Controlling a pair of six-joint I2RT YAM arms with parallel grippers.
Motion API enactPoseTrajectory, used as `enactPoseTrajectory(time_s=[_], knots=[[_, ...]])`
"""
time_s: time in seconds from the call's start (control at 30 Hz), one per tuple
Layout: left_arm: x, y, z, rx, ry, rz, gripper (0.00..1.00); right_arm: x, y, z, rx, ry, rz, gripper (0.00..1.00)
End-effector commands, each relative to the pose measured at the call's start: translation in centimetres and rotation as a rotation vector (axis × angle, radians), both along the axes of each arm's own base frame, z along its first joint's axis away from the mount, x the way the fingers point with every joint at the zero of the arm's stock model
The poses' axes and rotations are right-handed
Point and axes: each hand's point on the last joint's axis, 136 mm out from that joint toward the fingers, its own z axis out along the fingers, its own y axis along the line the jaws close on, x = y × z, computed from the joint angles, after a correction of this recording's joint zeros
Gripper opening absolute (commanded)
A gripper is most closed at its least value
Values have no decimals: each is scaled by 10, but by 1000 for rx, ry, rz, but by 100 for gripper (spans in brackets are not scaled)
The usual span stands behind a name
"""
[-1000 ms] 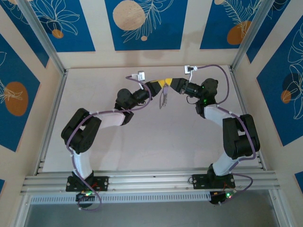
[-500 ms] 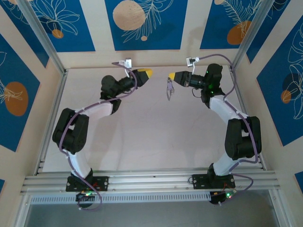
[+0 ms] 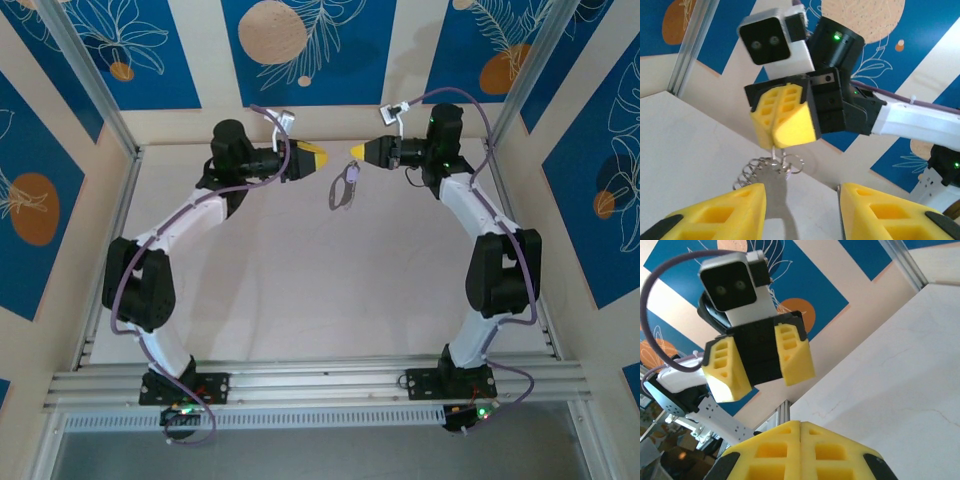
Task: Put the keys on the keyring
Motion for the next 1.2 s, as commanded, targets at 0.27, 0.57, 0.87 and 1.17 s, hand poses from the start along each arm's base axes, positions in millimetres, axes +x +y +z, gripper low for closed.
enactPoseTrajectory(time_s=[0.27, 0.57, 0.87, 1.17], knots=[[11, -7, -18, 152, 2, -99, 44, -1, 13, -4, 14, 21, 176, 0], [31, -6, -39, 158, 27, -94, 44, 7, 20, -23, 12, 75, 198, 0], [35, -5, -47, 143, 47, -128, 44, 10, 28, -36, 0, 97, 195, 0], [37, -7, -52, 131, 62, -152, 44, 12, 35, -42, -4, 104, 200, 0]])
